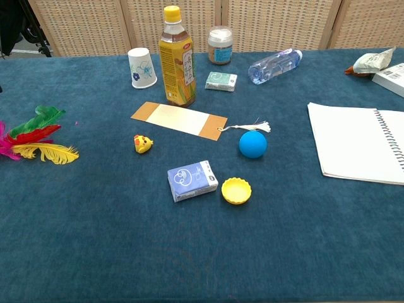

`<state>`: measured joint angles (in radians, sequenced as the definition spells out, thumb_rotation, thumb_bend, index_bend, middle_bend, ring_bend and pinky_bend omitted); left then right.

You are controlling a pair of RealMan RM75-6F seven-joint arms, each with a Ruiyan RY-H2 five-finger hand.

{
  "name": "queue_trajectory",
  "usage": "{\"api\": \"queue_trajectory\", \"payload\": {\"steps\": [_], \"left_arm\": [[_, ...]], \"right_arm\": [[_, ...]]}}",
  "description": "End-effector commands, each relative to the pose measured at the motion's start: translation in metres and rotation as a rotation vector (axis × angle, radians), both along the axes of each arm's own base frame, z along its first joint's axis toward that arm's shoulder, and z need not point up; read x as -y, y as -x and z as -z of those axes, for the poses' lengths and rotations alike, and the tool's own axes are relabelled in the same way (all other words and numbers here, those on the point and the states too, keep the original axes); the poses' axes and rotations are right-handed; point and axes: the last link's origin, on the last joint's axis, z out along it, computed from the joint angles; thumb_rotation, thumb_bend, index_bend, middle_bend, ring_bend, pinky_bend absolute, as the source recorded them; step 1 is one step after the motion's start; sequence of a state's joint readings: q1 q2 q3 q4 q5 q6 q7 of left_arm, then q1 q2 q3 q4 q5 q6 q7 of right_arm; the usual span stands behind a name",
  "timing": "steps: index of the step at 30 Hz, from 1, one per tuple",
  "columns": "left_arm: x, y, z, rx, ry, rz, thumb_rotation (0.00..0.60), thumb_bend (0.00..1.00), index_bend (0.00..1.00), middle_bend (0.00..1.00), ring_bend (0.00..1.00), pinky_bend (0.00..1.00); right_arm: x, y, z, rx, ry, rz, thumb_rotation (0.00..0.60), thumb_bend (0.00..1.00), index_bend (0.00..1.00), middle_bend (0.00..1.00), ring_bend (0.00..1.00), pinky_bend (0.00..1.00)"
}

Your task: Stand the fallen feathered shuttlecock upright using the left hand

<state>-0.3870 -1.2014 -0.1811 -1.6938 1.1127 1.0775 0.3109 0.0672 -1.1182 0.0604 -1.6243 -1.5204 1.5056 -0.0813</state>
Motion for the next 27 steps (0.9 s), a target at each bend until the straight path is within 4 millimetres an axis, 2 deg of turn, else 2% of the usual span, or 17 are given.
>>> {"api": "queue_trajectory", "payload": {"steps": [1,5,11,27], "left_arm": [[-0.008,-0.009,0.008,0.019,0.009,0.005,0.600,0.24,0.35,0.00,0.00,0.00],[-0.013,-0.017,0.017,0.034,0.007,0.018,0.600,0.28,0.38,0.00,0.00,0.00],[-0.013,-0.024,0.032,0.045,0.045,0.025,0.600,0.28,0.39,0.00,0.00,0.00],[-0.019,-0.026,0.052,-0.029,0.031,0.045,0.600,0.28,0.44,0.00,0.00,0.00]], "right_arm": [[0.000,0.000,0.000,0.001,0.001,0.000,0.600,0.00,0.00,0.00,0.00,0.00],[0.000,0.000,-0.001,0.005,0.004,0.000,0.600,0.00,0.00,0.00,0.00,0.00],[-0.001,0.000,-0.003,0.011,0.010,-0.002,0.600,0.00,0.00,0.00,0.00,0.00],[-0.002,0.000,-0.006,0.028,0.021,-0.009,0.600,0.00,0.00,0.00,0.00,0.00]]}}
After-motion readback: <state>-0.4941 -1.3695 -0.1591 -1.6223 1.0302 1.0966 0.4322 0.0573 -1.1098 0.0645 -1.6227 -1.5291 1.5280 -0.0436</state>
